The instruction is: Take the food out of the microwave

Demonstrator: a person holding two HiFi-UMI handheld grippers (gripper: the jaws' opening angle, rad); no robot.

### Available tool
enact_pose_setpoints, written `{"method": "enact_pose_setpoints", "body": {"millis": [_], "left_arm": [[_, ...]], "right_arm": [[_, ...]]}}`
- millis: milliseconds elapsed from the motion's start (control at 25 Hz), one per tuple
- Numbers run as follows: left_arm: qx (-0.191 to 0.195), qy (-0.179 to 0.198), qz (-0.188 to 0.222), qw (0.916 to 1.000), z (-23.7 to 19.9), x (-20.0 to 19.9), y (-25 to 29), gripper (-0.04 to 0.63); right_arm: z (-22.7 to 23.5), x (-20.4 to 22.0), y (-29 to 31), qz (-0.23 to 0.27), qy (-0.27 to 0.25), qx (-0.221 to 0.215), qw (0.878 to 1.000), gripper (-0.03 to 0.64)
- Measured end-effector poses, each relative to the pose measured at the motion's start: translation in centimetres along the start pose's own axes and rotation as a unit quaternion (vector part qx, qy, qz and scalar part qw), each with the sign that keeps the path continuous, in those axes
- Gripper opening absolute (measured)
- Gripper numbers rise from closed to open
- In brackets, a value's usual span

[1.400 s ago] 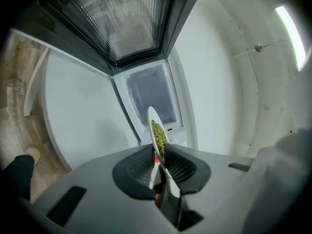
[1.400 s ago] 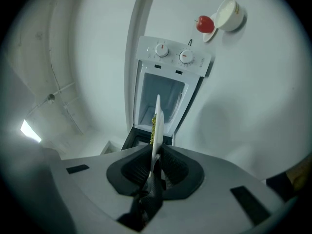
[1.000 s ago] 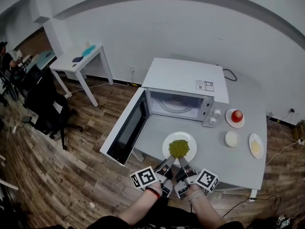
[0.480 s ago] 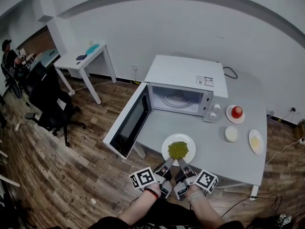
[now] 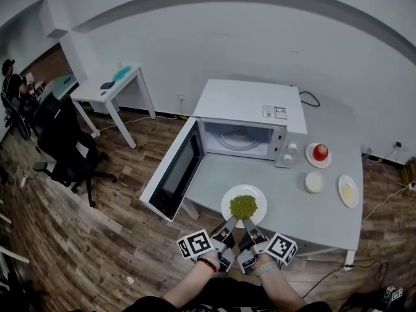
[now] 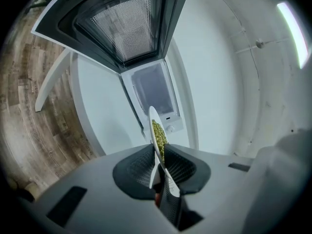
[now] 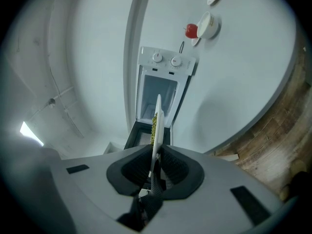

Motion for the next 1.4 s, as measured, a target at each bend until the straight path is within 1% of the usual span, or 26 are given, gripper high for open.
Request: {"method": "enact_pose_setpoints", "body": {"millis": [200, 320, 640, 760, 920, 1200, 1280, 1400], "left_arm": [[-0.002, 0.003, -0.007, 1.0000, -0.1, -0.4, -0.4, 0.061], [-0.005, 0.000, -0.015, 0.9999, -0.4, -0.4, -1.1, 0.060], [-0.004, 0.001, -0.039, 0.9992, -0.1, -0.5, -2.0, 0.061], [-0.001, 0.006, -0.044, 0.9990, -0.2, -0.4, -2.4, 0.060], [-0.004, -0.004, -0.053, 0.9986, -0.1, 0.2, -3.1, 0.060], [-0.002, -0.005, -0.060, 0.9982, 0.1, 0.8, -4.1, 0.060], [-0.002, -0.006, -0.061, 0.9981, 0.1, 1.0, -4.4, 0.060], [-0.003, -0.008, -0.063, 0.9980, 0.0, 1.5, -5.1, 0.060]], "right_arm": [[0.1, 0.4, 0.0, 0.005, -0.007, 0.007, 1.000, 0.066], [-0.1, 1.5, 0.0, 0.012, 0.004, 0.004, 1.000, 0.066], [-0.7, 2.8, -0.8, 0.034, 0.016, 0.019, 0.999, 0.066], [-0.7, 3.2, -1.2, 0.037, 0.006, 0.021, 0.999, 0.066], [-0.9, 4.0, -1.9, 0.044, 0.015, 0.013, 0.999, 0.066], [-1.2, 4.9, -3.0, 0.049, 0.018, 0.026, 0.998, 0.066], [-1.2, 5.1, -3.4, 0.049, 0.012, 0.025, 0.998, 0.066], [-1.3, 5.8, -3.9, 0.051, 0.019, 0.022, 0.998, 0.066]]}}
Point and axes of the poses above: the fingertips, and each gripper's own axes: y forward along the fingers, z to its right, x out of its underside, the point moved 10 cm from there along -y, backward along the fingers, and after that the axes turned 4 degrees about -x, right-handed, at the moved point
